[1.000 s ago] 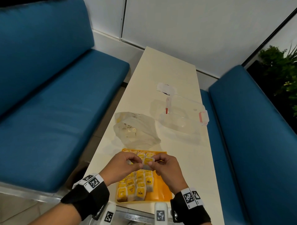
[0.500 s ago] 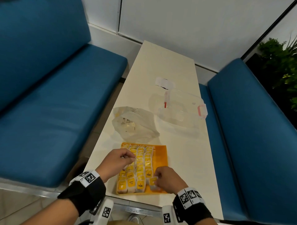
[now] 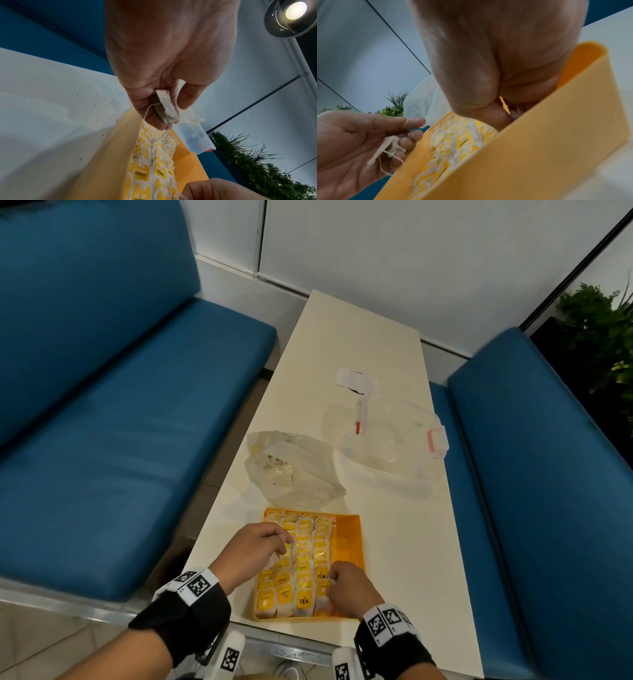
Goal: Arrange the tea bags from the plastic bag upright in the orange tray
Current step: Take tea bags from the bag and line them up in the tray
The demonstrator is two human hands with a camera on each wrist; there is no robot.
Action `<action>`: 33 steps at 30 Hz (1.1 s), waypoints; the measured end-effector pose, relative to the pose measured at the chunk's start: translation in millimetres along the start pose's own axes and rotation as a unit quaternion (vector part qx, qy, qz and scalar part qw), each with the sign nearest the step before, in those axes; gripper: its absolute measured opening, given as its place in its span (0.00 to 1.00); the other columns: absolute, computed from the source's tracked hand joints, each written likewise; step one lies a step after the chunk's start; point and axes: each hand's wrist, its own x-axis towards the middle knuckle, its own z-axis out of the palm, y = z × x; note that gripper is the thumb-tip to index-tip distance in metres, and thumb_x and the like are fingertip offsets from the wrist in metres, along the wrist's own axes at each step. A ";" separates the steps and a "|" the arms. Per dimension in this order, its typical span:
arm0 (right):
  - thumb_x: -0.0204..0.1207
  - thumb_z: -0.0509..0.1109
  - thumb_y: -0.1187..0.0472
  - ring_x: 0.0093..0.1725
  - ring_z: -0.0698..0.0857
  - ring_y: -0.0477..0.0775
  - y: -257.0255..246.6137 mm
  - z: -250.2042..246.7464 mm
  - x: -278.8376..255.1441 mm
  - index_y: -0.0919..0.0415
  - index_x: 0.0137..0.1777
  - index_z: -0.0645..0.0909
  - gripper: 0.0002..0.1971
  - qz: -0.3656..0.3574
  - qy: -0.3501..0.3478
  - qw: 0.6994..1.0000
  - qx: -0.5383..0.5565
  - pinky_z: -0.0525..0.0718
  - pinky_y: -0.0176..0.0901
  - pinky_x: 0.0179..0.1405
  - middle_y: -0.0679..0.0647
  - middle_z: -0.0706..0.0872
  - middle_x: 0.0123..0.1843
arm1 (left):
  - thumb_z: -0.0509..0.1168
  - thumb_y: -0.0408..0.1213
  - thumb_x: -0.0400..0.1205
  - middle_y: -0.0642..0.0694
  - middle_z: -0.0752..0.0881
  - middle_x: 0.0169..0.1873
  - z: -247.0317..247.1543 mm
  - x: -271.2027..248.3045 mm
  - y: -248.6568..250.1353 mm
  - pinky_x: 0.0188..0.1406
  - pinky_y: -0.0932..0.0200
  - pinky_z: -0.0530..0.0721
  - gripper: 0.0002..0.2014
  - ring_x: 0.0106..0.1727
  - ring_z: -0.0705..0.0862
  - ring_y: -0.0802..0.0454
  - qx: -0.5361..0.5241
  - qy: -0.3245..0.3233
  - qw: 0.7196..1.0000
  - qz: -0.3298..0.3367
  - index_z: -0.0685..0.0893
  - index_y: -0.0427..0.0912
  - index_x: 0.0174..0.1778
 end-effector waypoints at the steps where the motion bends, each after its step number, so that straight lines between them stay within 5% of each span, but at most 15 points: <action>1: 0.74 0.62 0.71 0.54 0.87 0.57 -0.1 0.8 0.2 0.50 0.45 0.74 0.12 0.001 0.004 1.000 0.012 0.86 0.45 0.45 0.54 0.83 0.55 | 0.63 0.32 0.86 0.46 0.93 0.41 -0.6 0.9 -0.9 0.53 0.51 0.84 0.15 0.49 0.89 0.49 -0.002 -0.002 1.000 -0.002 0.93 0.49 0.41; 5: 0.72 0.59 0.72 0.49 0.89 0.59 -1.0 2.2 -0.4 0.51 0.43 0.73 0.12 0.002 0.026 0.999 0.043 0.82 0.43 0.32 0.55 0.85 0.50 | 0.58 0.35 0.90 0.42 0.92 0.40 -2.0 4.2 -5.2 0.59 0.40 0.83 0.19 0.52 0.88 0.39 -0.016 -0.006 1.000 0.000 0.94 0.48 0.42; 15: 0.70 0.60 0.71 0.46 0.88 0.59 -3.1 7.6 0.8 0.53 0.40 0.70 0.11 0.008 0.046 0.996 0.072 0.85 0.47 0.38 0.52 0.82 0.44 | 0.56 0.30 0.89 0.40 0.92 0.39 -3.3 4.0 -3.8 0.58 0.45 0.82 0.20 0.46 0.88 0.46 -0.049 -0.013 0.999 0.004 0.94 0.43 0.42; 21: 0.68 0.59 0.72 0.47 0.89 0.61 -4.0 9.5 3.2 0.52 0.40 0.70 0.12 0.001 0.061 0.996 0.071 0.76 0.40 0.31 0.50 0.79 0.42 | 0.55 0.27 0.88 0.34 0.91 0.40 -5.1 4.6 -1.4 0.46 0.56 0.83 0.18 0.41 0.87 0.49 -0.095 -0.016 0.995 -0.022 0.92 0.35 0.47; 25: 0.72 0.63 0.71 0.52 0.88 0.60 -6.7 8.1 1.3 0.55 0.48 0.71 0.10 -0.007 0.074 0.996 0.047 0.80 0.42 0.37 0.55 0.83 0.52 | 0.54 0.29 0.88 0.38 0.91 0.39 -5.0 5.5 6.2 0.36 0.60 0.83 0.17 0.42 0.86 0.50 -0.142 -0.023 0.988 -0.061 0.90 0.33 0.53; 28: 0.74 0.70 0.63 0.54 0.83 0.52 -15.5 -5.2 -7.3 0.53 0.55 0.71 0.13 -0.070 0.129 0.989 0.037 0.79 0.38 0.45 0.52 0.80 0.56 | 0.54 0.34 0.90 0.38 0.90 0.40 -0.9 7.4 10.9 0.40 0.54 0.85 0.18 0.44 0.87 0.45 -0.209 -0.021 0.974 -0.084 0.90 0.32 0.54; 33: 0.69 0.79 0.50 0.47 0.81 0.42 -45.2 -28.4 -35.7 0.41 0.60 0.74 0.22 -0.303 0.146 0.940 0.062 0.80 0.31 0.48 0.35 0.71 0.59 | 0.58 0.35 0.87 0.31 0.88 0.43 8.8 12.8 20.3 0.44 0.49 0.85 0.17 0.46 0.86 0.40 -0.287 -0.008 0.951 -0.111 0.88 0.27 0.56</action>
